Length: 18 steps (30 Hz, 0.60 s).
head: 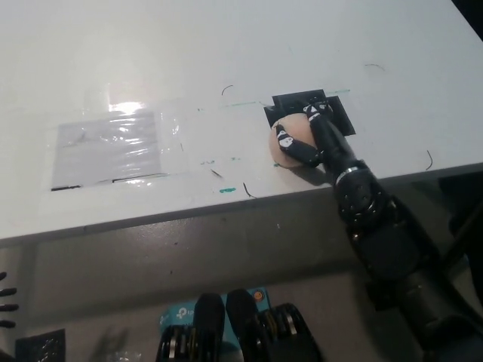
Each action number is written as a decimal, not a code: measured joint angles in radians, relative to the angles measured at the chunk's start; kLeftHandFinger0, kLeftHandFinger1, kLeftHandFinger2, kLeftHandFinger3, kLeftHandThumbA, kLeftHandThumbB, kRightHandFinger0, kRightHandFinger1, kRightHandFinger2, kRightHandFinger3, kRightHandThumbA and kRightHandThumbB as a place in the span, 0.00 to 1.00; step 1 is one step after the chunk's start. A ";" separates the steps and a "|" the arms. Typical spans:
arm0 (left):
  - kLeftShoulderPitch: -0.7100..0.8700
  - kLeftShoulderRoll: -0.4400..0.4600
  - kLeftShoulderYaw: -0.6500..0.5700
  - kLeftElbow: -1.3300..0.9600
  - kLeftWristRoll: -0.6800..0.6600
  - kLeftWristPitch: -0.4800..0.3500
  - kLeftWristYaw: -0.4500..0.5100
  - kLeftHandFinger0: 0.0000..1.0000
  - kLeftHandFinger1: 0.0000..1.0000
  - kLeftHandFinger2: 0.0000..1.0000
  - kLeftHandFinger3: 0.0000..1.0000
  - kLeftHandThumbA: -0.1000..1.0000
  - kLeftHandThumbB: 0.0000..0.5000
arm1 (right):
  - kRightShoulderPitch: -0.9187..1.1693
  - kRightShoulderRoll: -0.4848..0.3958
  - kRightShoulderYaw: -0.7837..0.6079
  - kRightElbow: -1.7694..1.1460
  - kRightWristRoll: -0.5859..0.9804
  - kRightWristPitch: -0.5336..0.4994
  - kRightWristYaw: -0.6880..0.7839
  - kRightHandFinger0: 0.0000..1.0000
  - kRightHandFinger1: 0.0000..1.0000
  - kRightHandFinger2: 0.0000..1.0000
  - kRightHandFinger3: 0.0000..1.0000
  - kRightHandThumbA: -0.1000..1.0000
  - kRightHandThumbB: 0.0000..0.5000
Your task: The robot uses its right hand to grab and squeeze a pink dumpling toy kept on the black mask on the desk
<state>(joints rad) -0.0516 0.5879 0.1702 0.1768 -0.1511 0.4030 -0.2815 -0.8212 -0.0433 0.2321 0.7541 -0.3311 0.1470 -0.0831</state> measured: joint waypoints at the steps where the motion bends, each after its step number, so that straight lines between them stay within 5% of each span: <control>1: -0.003 0.000 0.000 0.001 0.000 0.000 -0.001 0.65 0.77 0.86 0.94 1.00 0.06 | 0.000 0.008 -0.003 0.006 0.001 -0.011 -0.006 1.00 1.00 1.00 1.00 0.45 0.89; 4: -0.013 0.000 0.000 0.005 0.000 0.002 -0.006 0.64 0.76 0.85 0.94 1.00 0.06 | 0.001 0.029 0.000 0.027 0.005 -0.061 -0.012 1.00 1.00 1.00 1.00 0.44 0.82; 5: -0.016 0.000 0.000 0.006 0.000 0.002 -0.007 0.64 0.76 0.85 0.94 1.00 0.06 | 0.001 0.033 0.002 0.032 0.005 -0.074 -0.012 0.93 1.00 1.00 1.00 0.44 0.80; 6: -0.020 0.000 0.000 0.006 0.000 0.002 -0.008 0.63 0.76 0.84 0.93 1.00 0.06 | 0.002 0.036 0.010 0.035 0.004 -0.088 -0.011 0.59 0.69 1.00 1.00 0.40 0.80; 7: -0.025 0.000 0.000 0.006 0.000 0.003 -0.010 0.63 0.75 0.84 0.92 1.00 0.06 | 0.004 0.038 0.020 0.038 0.004 -0.104 -0.011 0.34 0.44 0.82 1.00 0.36 0.70; 8: -0.028 0.000 0.001 0.006 0.000 0.004 -0.010 0.62 0.74 0.83 0.91 1.00 0.07 | 0.006 0.040 0.025 0.040 0.003 -0.115 -0.011 0.05 0.07 0.29 1.00 0.07 0.24; 9: -0.031 0.000 0.001 0.006 0.000 0.004 -0.012 0.63 0.75 0.83 0.91 1.00 0.06 | 0.009 0.042 0.029 0.041 0.002 -0.126 -0.012 0.00 0.00 0.05 1.00 0.00 0.03; 10: -0.036 0.000 0.001 0.007 0.000 0.005 -0.013 0.63 0.75 0.84 0.92 1.00 0.06 | 0.015 0.046 0.049 0.045 -0.011 -0.154 -0.029 0.00 0.00 0.01 1.00 0.00 0.00; 11: -0.037 0.000 0.000 0.007 0.000 0.005 -0.013 0.63 0.76 0.85 0.93 1.00 0.06 | 0.020 0.049 0.061 0.049 -0.020 -0.173 -0.046 0.00 0.00 0.18 0.92 0.00 0.00; 12: -0.038 0.000 0.000 0.008 0.000 0.005 -0.014 0.63 0.75 0.85 0.92 1.00 0.08 | 0.026 0.053 0.073 0.053 -0.033 -0.196 -0.068 0.09 0.07 0.18 0.16 0.00 0.00; 13: -0.038 0.000 0.000 0.009 0.000 0.005 -0.014 0.63 0.75 0.85 0.92 1.00 0.08 | 0.031 0.055 0.085 0.059 -0.042 -0.215 -0.093 0.01 0.06 0.26 0.01 0.00 0.01; 14: -0.038 0.000 -0.001 0.010 0.000 0.005 -0.014 0.63 0.75 0.85 0.92 1.00 0.08 | 0.033 0.056 0.092 0.066 -0.051 -0.233 -0.111 0.02 0.09 0.32 0.00 0.00 0.02; 17: -0.037 0.000 -0.002 0.013 0.000 0.005 -0.014 0.63 0.77 0.86 0.93 1.00 0.10 | 0.040 0.063 0.112 0.088 -0.077 -0.290 -0.174 0.00 0.28 0.63 0.24 0.00 0.08; 18: -0.037 0.000 -0.002 0.015 0.000 0.005 -0.014 0.63 0.77 0.87 0.93 1.00 0.08 | 0.045 0.066 0.117 0.094 -0.086 -0.305 -0.201 0.00 0.36 0.80 0.32 0.00 0.11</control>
<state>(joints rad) -0.0886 0.5874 0.1685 0.1915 -0.1506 0.4077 -0.2960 -0.7766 0.0226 0.3487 0.8486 -0.4171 -0.1578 -0.2839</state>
